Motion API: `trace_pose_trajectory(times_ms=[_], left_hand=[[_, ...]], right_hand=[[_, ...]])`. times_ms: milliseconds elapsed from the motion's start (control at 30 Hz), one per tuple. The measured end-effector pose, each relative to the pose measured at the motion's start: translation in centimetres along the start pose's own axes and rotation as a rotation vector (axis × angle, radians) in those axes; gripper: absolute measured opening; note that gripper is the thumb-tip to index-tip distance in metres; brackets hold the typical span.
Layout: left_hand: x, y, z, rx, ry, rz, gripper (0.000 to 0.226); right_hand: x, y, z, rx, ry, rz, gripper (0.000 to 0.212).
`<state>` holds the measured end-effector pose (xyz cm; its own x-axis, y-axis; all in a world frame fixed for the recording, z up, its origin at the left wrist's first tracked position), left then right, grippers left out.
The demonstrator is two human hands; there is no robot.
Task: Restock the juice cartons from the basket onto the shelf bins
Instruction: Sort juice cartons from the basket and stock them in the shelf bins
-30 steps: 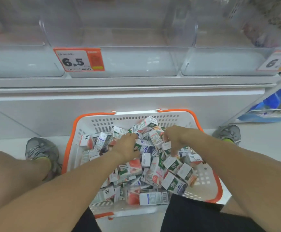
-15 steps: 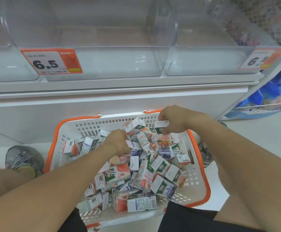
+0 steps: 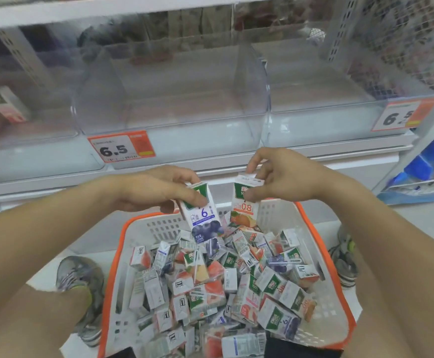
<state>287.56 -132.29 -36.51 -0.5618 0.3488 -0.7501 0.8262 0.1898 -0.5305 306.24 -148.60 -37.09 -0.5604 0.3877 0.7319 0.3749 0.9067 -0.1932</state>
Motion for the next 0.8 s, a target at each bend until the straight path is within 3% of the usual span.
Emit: trace_pose_trajectory(times_ms=[133,233,367,467,600,667,733,800], left_hand=[[-0.2,-2.5,-1.5,-0.092,-0.197,0.113,0.020],[0.2,-4.0,-2.9,-0.235,-0.226,0.177,0.030],[0.9,-5.6,-4.0,-0.545,-0.346,0.296,0.034],[1.7,-6.2,-4.0,-0.712,-0.409,0.370,0.026],[3.1,-6.2,-4.9,-0.778,-0.405,0.390,0.031],[3.7,-6.0,-5.5,-0.796,-0.387,0.374,0.023],[3.9,-5.9,-6.1,-0.791,-0.372,0.361,0.019],[4.3,-6.0,-6.8,-0.783,-0.384,0.356,0.016]], right_hand=[[2.4,0.4,0.2,-0.051,0.388,-0.189,0.034],[4.3,1.2,0.6,-0.177,0.531,-0.363,0.028],[8.8,2.4,0.8,-0.422,0.469,-0.531,0.027],[12.1,5.0,0.7,-0.509,0.366,-0.589,0.026],[15.1,11.3,0.4,-0.486,0.160,-0.553,0.030],[16.1,15.5,0.5,-0.448,0.147,-0.433,0.046],[16.7,20.0,1.0,-0.373,0.254,-0.306,0.063],[17.0,24.4,1.9,-0.301,0.424,-0.209,0.063]])
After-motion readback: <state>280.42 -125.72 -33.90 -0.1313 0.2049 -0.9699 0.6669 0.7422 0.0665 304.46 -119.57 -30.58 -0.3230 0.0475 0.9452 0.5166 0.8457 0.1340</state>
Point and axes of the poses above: each hand's wrist, its own y-axis towards the middle knuckle, its own z-axis out of the palm, x = y × z, the point moved 2 cm from there along y, towards the middle knuckle, and after that the axes turned 6 degrees about y, right-handed, at the moved point
